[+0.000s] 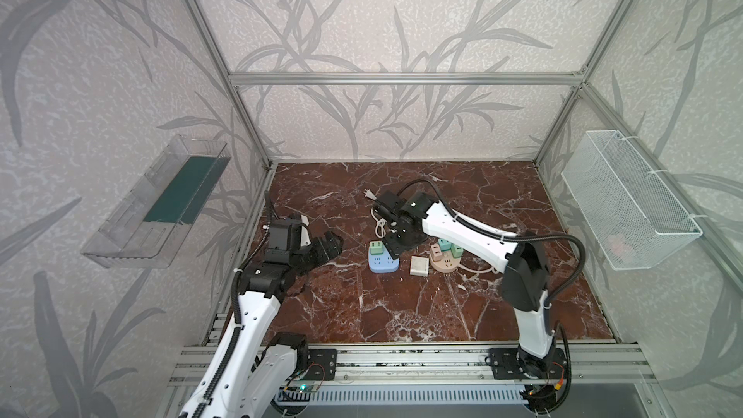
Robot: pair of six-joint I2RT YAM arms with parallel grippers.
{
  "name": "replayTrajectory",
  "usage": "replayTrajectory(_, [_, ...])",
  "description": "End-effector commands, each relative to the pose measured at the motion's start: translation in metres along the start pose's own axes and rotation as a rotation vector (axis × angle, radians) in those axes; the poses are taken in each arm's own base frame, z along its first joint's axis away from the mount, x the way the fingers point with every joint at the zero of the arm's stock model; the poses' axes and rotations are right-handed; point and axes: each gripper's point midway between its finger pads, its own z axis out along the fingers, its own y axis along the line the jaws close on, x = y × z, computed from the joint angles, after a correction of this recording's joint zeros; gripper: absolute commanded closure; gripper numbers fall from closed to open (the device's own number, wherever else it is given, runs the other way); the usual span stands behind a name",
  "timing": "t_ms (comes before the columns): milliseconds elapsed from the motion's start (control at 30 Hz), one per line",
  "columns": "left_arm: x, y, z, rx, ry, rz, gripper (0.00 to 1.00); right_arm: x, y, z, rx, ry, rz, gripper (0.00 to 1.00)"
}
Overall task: Insert the plug
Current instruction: 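Move the right gripper to the white charger block and grasp it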
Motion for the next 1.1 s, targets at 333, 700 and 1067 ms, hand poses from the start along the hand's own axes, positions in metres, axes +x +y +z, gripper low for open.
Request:
replayTrajectory(333, [0.013,0.003,-0.004,0.029,0.01,-0.03,0.01,-0.003,-0.004,0.025,-0.057,-0.073,-0.284,0.28])
replayTrajectory(700, [0.022,0.004,0.0,0.047,0.037,-0.052,0.01,0.03,-0.002,0.052,-0.001,0.061,-0.45,0.28])
replayTrajectory(1067, [0.021,0.001,0.006,0.057,0.051,-0.059,0.01,0.047,-0.008,0.07,0.019,0.118,-0.474,0.29])
